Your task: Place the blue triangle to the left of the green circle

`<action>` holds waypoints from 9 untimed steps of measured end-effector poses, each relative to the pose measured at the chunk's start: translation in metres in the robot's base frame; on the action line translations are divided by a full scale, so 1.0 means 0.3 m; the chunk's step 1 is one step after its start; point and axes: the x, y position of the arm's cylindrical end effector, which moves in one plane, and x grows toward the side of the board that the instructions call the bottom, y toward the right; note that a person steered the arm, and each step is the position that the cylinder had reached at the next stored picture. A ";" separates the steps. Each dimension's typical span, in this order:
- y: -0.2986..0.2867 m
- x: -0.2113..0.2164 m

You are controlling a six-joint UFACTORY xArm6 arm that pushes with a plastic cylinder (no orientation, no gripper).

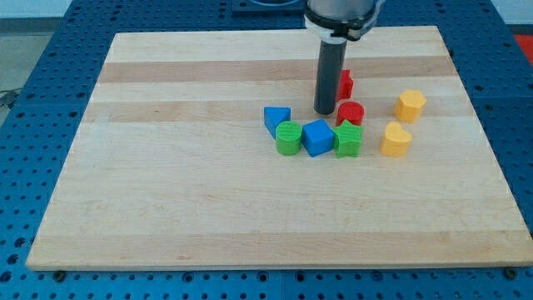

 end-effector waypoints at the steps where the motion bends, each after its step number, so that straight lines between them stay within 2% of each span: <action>1: -0.039 0.001; 3: -0.108 0.049; 9: -0.157 0.108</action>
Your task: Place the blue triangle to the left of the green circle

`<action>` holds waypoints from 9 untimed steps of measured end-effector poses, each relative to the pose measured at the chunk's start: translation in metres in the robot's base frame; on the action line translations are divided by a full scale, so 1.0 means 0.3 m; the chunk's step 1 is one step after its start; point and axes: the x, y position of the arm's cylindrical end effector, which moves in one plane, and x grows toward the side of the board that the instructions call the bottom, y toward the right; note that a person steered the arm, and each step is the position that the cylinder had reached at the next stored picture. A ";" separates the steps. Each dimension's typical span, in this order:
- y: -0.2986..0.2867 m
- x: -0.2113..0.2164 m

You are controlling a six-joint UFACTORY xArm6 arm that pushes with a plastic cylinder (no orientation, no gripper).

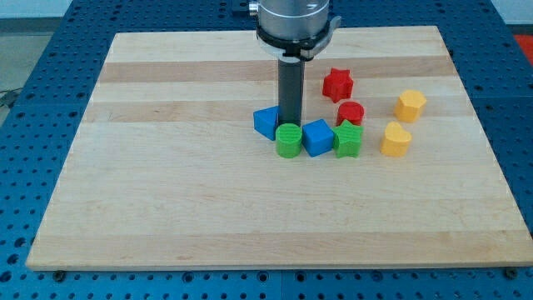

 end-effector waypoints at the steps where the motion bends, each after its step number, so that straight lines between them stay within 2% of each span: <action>1: 0.054 -0.169; 2: 0.054 -0.188; 4: -0.071 -0.100; 9: -0.115 -0.075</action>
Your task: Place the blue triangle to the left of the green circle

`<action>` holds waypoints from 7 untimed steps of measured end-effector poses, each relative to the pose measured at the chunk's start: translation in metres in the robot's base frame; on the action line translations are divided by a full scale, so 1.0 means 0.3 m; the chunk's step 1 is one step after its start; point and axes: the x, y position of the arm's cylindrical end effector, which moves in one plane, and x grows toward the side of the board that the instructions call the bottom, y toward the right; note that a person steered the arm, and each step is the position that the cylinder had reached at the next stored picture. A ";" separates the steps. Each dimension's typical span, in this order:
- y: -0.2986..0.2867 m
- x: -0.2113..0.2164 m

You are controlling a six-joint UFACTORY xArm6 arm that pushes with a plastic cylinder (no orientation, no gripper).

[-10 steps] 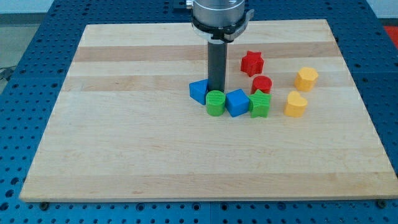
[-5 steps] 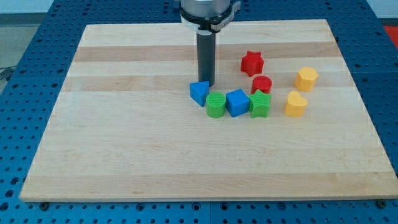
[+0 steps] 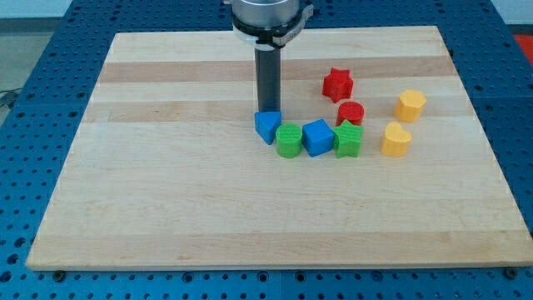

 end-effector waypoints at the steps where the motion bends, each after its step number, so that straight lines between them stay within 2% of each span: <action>1: -0.017 0.001; 4: -0.020 0.087; 5: -0.020 0.087; 6: 0.000 0.011; 7: 0.121 0.003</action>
